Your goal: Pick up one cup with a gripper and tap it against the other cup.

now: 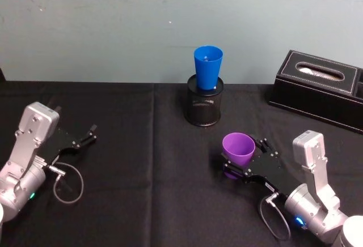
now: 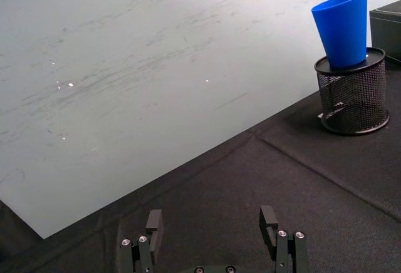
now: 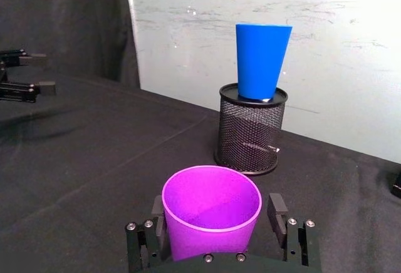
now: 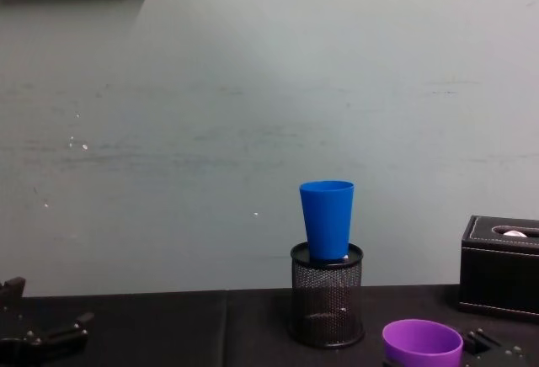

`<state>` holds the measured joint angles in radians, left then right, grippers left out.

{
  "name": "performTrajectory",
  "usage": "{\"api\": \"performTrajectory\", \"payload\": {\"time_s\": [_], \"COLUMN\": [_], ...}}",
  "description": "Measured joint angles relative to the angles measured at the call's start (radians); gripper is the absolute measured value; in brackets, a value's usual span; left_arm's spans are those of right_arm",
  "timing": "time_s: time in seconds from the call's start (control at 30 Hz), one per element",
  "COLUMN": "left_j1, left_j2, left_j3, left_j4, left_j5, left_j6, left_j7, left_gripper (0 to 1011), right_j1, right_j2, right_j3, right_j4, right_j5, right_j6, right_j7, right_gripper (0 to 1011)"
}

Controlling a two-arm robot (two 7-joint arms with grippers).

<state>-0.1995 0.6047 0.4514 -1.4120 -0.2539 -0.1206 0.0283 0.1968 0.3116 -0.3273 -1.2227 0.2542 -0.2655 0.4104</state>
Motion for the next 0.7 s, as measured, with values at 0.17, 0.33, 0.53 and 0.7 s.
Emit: {"api": "performTrajectory", "payload": {"time_s": [0.17, 0.33, 0.53, 0.7], "left_j1": [0.000, 0.000, 0.000, 0.000], "left_j2": [0.000, 0.000, 0.000, 0.000], "left_j3": [0.000, 0.000, 0.000, 0.000], "left_j4": [0.000, 0.000, 0.000, 0.000], "left_j5": [0.000, 0.000, 0.000, 0.000], "left_j6": [0.000, 0.000, 0.000, 0.000], "left_j7": [0.000, 0.000, 0.000, 0.000], "left_gripper": [1011, 1011, 1011, 1011], "right_j1": [0.008, 0.008, 0.008, 0.007], "right_j2": [-0.012, -0.013, -0.012, -0.011], "right_j3": [0.008, 0.008, 0.007, 0.007], "right_j4": [0.013, 0.014, 0.013, 0.012], "right_j5": [-0.007, -0.007, -0.007, -0.007], "right_j6": [-0.002, -0.002, -0.002, -0.002], "right_j7": [0.007, 0.008, 0.007, 0.007], "right_gripper": [1003, 1003, 1003, 1003]}}
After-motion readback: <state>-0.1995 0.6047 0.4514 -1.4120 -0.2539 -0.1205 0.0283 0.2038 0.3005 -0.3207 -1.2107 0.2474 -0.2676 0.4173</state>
